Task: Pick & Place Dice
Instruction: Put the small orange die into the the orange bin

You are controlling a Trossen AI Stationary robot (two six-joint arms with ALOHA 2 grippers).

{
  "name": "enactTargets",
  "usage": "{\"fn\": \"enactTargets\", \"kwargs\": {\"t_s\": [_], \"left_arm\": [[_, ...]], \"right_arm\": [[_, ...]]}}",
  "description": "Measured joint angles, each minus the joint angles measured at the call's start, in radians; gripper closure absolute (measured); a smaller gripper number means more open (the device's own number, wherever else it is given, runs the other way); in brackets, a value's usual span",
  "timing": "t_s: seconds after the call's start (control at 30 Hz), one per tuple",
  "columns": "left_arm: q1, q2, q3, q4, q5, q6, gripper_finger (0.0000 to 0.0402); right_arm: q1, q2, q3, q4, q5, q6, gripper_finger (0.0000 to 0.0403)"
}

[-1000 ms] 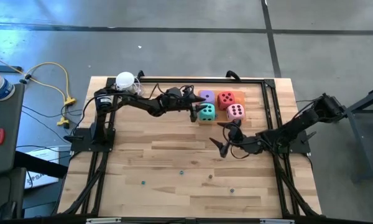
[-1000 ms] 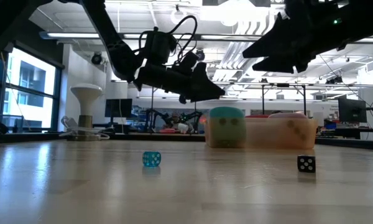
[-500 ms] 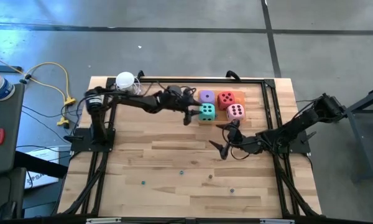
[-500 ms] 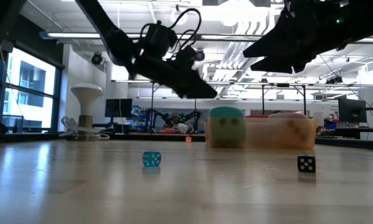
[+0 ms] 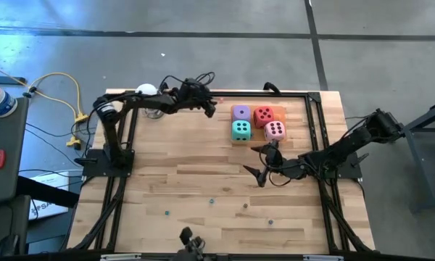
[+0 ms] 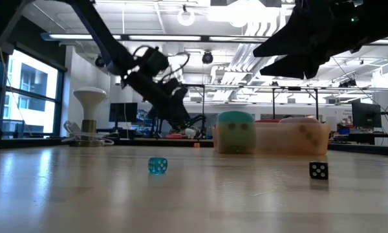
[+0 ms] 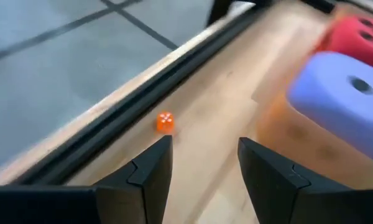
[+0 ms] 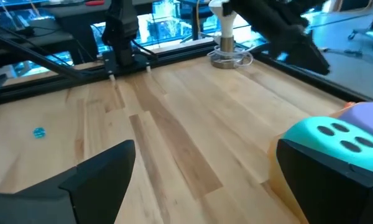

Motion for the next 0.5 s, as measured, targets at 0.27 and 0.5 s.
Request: {"fn": "enactTargets", "kwargs": {"t_s": [0.27,0.5], "left_arm": [[0.013,0.08,0.014,0.12,-0.008,-0.071,0.0207],[0.002,0.085,0.038,0.116,-0.06,-0.154,0.0106]], "right_arm": [[0.0,0.0,0.0,-0.006,-0.003,0.007,0.002],[0.0,0.0,0.0,-0.027,-0.003,0.008,0.002]]}}
